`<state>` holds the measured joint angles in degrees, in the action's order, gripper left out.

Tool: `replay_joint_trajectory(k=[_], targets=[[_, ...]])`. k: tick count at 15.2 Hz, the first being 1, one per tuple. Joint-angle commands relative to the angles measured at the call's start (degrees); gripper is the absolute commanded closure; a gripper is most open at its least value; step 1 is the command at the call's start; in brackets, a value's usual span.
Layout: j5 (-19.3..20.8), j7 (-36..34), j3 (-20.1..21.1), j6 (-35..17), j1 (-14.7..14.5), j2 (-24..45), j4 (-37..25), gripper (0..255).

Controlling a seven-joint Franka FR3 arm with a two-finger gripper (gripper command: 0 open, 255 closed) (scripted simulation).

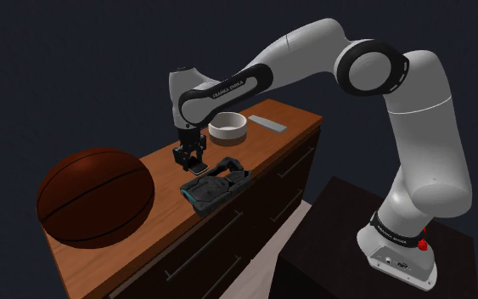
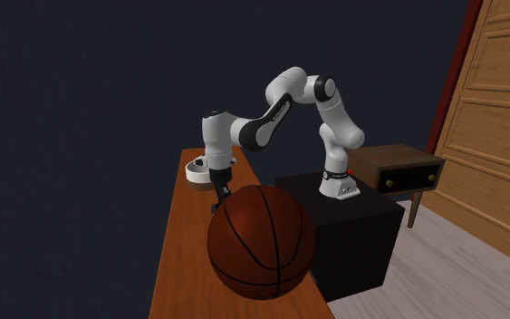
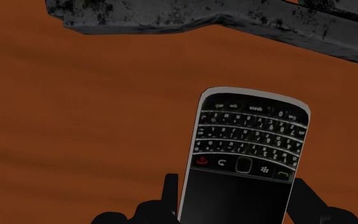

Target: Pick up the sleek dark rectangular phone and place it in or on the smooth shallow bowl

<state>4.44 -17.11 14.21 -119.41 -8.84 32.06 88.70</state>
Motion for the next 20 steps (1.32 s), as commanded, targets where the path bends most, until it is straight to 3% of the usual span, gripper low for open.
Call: replay_joint_trajectory(k=[1, 20], targets=[[0.0, 0.01, -0.01, -0.02, 0.0, 0.05, 0.06, 255], [-1.01, 0.13, 0.64, 11.67, 0.07, -4.1, -7.59, 255]])
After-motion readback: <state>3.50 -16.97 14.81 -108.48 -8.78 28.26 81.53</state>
